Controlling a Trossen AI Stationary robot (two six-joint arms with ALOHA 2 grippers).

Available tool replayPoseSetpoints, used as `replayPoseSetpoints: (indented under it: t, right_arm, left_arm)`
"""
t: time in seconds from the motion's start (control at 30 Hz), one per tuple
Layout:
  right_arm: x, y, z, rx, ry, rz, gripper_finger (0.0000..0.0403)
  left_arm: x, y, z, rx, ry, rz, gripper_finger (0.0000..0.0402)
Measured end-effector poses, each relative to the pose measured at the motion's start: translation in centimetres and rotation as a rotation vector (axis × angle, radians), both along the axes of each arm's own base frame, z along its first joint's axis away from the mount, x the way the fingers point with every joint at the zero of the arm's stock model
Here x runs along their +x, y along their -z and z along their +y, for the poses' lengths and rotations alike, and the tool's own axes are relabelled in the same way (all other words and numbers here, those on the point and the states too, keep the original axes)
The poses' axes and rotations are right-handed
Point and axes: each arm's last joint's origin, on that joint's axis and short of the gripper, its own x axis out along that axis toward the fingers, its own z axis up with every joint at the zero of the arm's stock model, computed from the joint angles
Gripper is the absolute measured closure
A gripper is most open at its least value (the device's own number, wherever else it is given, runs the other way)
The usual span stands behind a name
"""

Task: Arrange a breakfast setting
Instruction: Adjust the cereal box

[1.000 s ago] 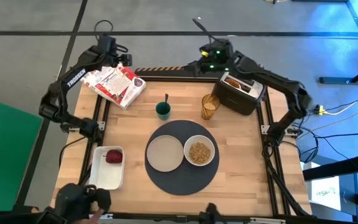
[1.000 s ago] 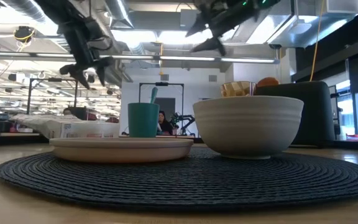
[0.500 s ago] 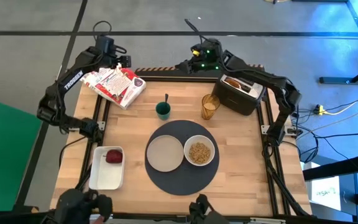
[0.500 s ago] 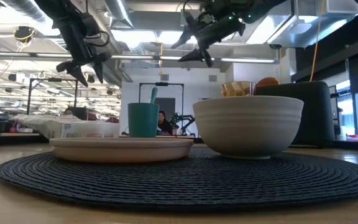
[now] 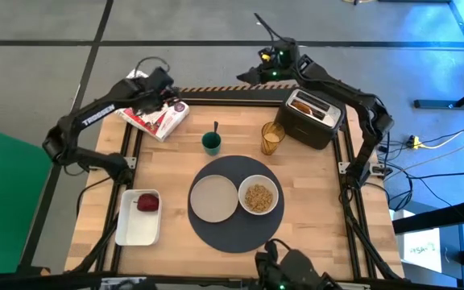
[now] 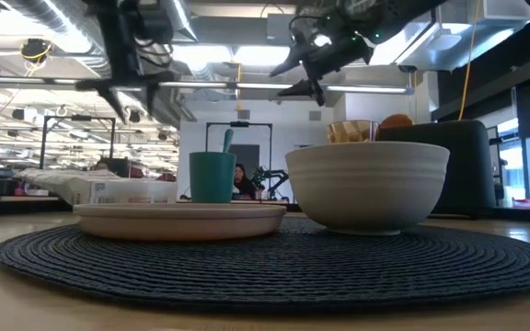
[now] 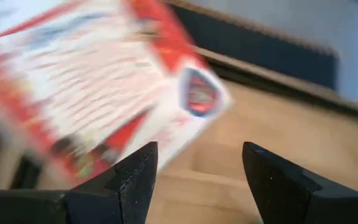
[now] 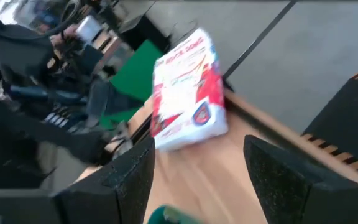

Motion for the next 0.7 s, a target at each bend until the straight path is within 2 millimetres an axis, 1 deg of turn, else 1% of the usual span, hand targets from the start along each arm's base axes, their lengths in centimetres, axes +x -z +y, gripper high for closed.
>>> replayPoseSetpoints:
  t: [0.1,0.2,0.27,0.33,0.5,0.6,0.7]
  right_arm:
    - [-0.3,0.3,0.0,0.023,-0.075,0.011,0.0169]
    - [-0.5,0.7,0.2,-0.017,-0.109,0.057,0.0169]
    - [-0.6,1.0,0.3,-0.054,-0.108,0.095,0.0169]
    - [-0.7,1.2,0.2,-0.095,-0.101,0.125,0.0169]
    - [-0.8,1.4,0.1,-0.174,-0.111,0.163,0.0169]
    - [-0.9,1.5,0.2,-0.189,-0.125,0.177,0.0169]
    - [-0.9,1.6,0.3,-0.199,-0.135,0.184,0.0169]
  left_arm:
    - [-0.5,-0.4,-2.2,-0.011,-0.183,-0.008,0.0173]
    - [-0.8,-0.3,-3.2,-0.005,-0.293,-0.004,0.0170]
    - [-1.0,0.5,-3.2,-0.011,-0.332,0.005,0.0166]
    - [-1.4,1.6,-2.9,-0.052,-0.376,0.000,0.0163]
    - [-3.0,4.5,-2.1,-0.161,-0.480,0.005,0.0163]
    - [-3.8,6.1,-1.6,-0.208,-0.513,-0.019,0.0163]
    - [-4.3,7.5,-0.8,-0.198,-0.511,-0.056,0.0163]
